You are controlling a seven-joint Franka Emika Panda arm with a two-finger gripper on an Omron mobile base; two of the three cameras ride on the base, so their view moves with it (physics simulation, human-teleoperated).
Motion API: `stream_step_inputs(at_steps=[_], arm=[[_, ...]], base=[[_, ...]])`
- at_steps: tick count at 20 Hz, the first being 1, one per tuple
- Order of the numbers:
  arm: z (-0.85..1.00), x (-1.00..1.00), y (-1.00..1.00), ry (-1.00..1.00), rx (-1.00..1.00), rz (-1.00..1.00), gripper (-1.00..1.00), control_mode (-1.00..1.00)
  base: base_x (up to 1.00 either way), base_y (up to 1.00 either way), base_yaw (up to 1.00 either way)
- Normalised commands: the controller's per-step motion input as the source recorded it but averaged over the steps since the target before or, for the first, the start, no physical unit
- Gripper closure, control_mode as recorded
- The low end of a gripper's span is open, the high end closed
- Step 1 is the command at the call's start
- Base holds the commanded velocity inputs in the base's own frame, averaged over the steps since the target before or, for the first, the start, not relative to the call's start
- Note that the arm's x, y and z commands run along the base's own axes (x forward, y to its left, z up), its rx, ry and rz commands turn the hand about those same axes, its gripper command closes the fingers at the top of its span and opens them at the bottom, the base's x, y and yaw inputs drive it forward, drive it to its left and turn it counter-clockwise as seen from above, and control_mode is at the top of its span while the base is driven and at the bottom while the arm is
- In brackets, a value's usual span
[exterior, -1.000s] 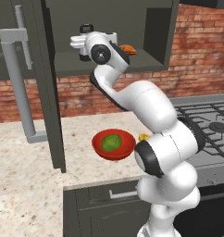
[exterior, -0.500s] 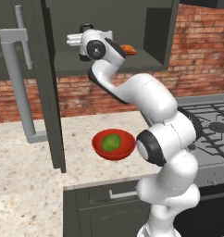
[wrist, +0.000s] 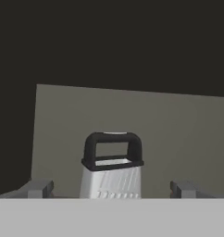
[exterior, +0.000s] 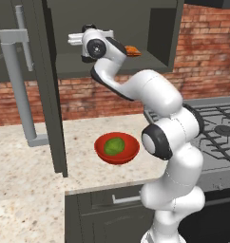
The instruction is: Pick the cheese from the fridge and the cheese grater from the cabinet and place them next to the salad bowl.
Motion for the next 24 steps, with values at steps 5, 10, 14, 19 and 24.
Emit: stream_step_inputs(at_steps=[5, 10, 14, 19, 24], arm=[[0.0, 0.28, 0.04, 0.0, 0.0, 0.0, -1.0, -1.0], [0.0, 0.23, 0.09, 0.02, 0.0, 0.0, -1.0, -1.0], [0.04, 0.2, 0.03, 0.03, 0.0, 0.0, -1.0, -1.0], [0.05, 0.14, 0.0, 0.05, 0.0, 0.0, -1.0, -1.0], [0.03, 0.04, 0.0, 0.04, 0.0, -0.02, -1.0, -1.0]], base=[[0.0, 0.0, 0.0], [0.0, 0.0, 0.0], [0.0, 0.0, 0.0], [0.0, 0.0, 0.0], [0.0, 0.0, 0.0]])
